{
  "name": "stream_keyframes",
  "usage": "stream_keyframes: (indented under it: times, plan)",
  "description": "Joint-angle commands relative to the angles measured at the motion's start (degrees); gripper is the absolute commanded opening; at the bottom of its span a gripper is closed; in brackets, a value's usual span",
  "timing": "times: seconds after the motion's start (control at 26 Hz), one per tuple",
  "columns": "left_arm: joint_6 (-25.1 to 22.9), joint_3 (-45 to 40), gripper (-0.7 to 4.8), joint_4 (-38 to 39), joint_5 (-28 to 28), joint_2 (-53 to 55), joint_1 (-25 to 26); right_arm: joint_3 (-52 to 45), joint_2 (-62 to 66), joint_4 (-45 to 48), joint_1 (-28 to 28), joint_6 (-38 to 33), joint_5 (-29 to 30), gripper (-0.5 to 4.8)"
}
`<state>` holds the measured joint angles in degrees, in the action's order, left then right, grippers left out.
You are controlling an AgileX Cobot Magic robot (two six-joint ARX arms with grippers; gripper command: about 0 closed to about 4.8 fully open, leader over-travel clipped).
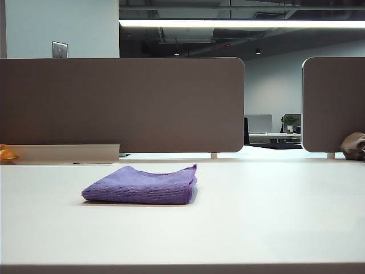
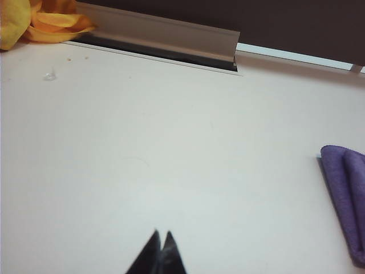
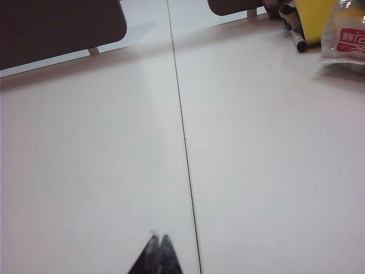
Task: Fold the bottom of the cloth upward, then fold it vertically to form a square shape.
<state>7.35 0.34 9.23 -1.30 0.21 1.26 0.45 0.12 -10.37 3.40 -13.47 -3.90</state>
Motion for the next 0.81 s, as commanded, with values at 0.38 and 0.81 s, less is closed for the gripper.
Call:
stream_keyframes:
  times: [0.38, 0.81]
  plan:
    - [0.13, 0.09, -0.05, 1.4, 0.0, 0.09, -0.04, -0.37, 0.0, 0.07, -0.04, 0.0, 0.2, 0.03]
    - [-4.7, 0.09, -0.05, 1.4, 1.7, 0.09, -0.09, -0.37, 0.0, -0.09, -0.02, 12.57, 4.55, 0.03]
